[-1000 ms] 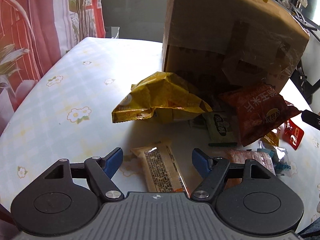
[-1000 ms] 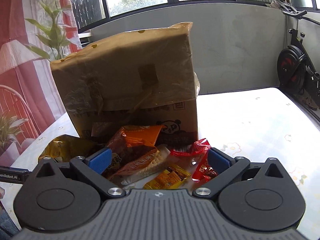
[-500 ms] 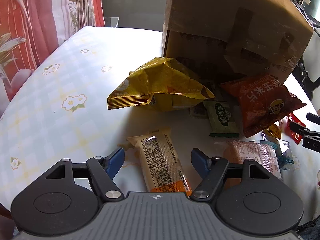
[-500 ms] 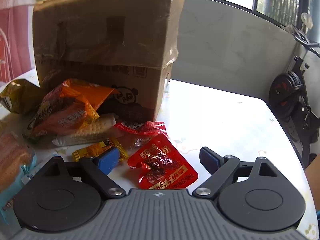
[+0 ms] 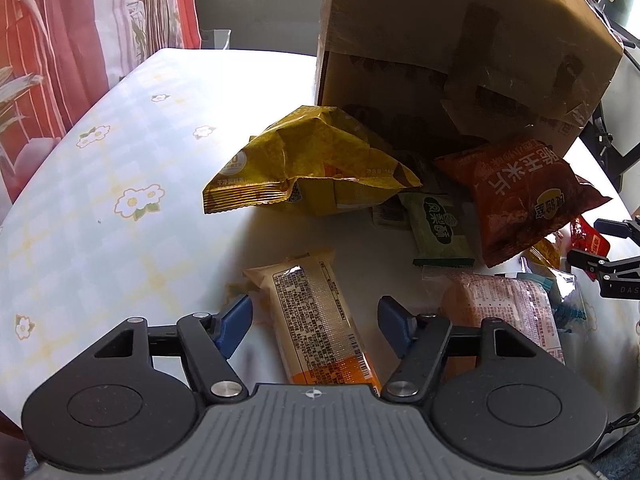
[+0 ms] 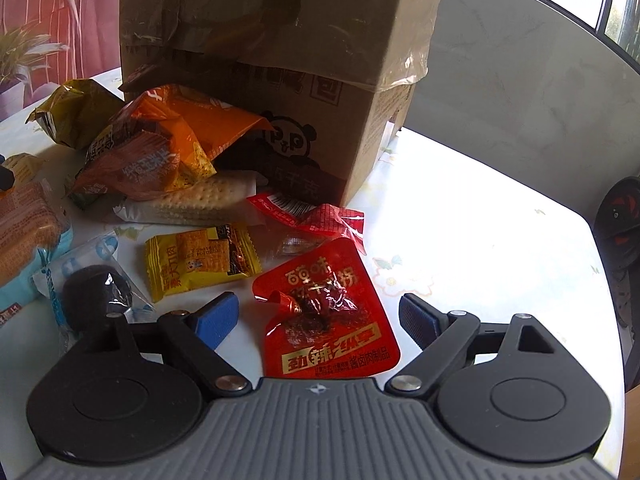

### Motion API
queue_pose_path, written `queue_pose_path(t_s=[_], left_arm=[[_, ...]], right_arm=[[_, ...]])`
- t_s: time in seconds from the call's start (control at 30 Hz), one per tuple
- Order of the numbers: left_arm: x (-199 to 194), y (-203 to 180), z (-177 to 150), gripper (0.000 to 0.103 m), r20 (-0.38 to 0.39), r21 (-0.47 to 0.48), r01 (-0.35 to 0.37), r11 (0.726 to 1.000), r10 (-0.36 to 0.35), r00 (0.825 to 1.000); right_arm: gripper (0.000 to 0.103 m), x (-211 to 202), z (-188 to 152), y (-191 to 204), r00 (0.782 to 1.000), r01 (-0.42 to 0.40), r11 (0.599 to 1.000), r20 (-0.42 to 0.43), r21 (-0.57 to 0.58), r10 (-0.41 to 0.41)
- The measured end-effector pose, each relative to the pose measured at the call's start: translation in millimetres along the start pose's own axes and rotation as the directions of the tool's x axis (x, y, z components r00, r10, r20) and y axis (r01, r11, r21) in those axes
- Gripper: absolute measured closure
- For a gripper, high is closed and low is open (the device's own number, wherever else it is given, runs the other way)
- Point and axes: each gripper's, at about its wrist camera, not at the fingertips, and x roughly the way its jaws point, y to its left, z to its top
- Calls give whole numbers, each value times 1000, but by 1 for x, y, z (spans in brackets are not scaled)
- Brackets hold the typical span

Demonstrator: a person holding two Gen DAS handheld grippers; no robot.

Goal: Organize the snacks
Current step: 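Grasp the red spicy pouch with the right tool while the left tool grasps the bread packet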

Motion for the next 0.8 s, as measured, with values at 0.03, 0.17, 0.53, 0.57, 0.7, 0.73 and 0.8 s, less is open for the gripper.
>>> queue_pose_path(t_s=[0.03,0.17,0.53,0.57,0.7,0.73,0.8], left_arm=[[1,-1,0,33,-2,0,0,1000,0,1000],[3,-1,0,33,-7,1,2,1000,-2,1000],[9,-2,-2,34,-15,4,2,1000,-2,1000],[10,-2,-3,34,-16,4,2,1000,-2,1000],[14,-4,-4,34,-23,6,1,1000,0,1000],[14,-4,-4,34,-25,6,0,1000,0,1000],[17,-5,-5,34,-31,5,-2,1000,2,1000]], right_arm=[[15,4,1,-3,1000,-6,1000,-2,24,6],[24,5,0,-8,999,-43,992,10,122,42],[40,-3,-4,5,999,11,971,46,237,-22],[42,-4,-7,7,998,15,966,58,257,-31],[49,-7,-11,13,996,26,969,79,248,-47],[49,-9,-12,15,995,26,971,87,239,-49],[50,-10,-14,15,994,22,971,102,237,-47]])
